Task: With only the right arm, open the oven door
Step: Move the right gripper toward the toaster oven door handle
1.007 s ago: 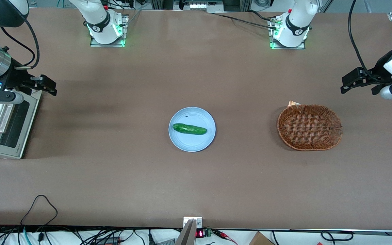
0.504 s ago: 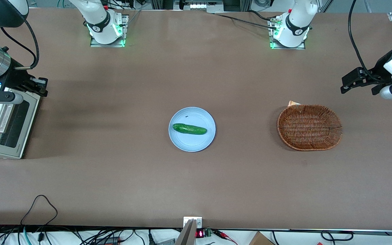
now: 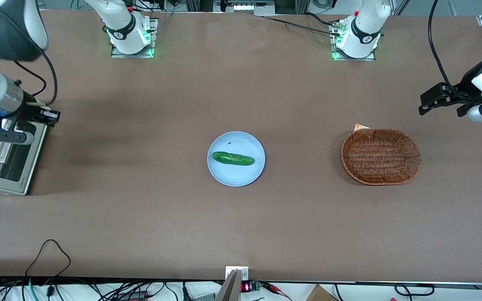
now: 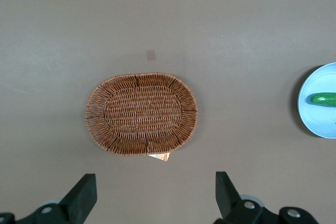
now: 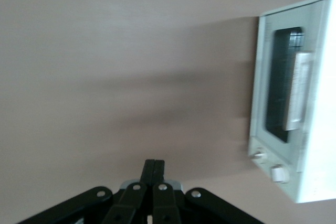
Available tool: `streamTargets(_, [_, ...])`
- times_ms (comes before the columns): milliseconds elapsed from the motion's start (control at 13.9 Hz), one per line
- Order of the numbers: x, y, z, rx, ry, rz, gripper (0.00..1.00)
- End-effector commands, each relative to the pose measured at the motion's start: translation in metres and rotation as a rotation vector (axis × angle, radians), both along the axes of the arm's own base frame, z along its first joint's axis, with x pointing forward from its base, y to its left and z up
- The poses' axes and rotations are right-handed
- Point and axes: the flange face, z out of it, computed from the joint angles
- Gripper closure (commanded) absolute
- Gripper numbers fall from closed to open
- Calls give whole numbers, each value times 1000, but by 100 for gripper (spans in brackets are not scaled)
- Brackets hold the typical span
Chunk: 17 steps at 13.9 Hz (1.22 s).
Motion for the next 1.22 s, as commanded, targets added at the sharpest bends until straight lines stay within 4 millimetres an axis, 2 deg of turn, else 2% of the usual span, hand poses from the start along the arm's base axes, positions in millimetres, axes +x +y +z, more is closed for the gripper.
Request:
streamTargets(0, [11, -24, -37, -141, 22, 22, 100])
streamTargets(216, [14, -71, -72, -264, 53, 28, 100])
streamTargets(432, [16, -108, -102, -447, 99, 92, 100])
streamTargets(576, [14, -126, -120, -511, 70, 46, 100])
streamTargets(863, [11, -143, -148, -526, 39, 28, 100])
streamTargets(1151, [10, -157, -161, -536, 33, 40, 100])
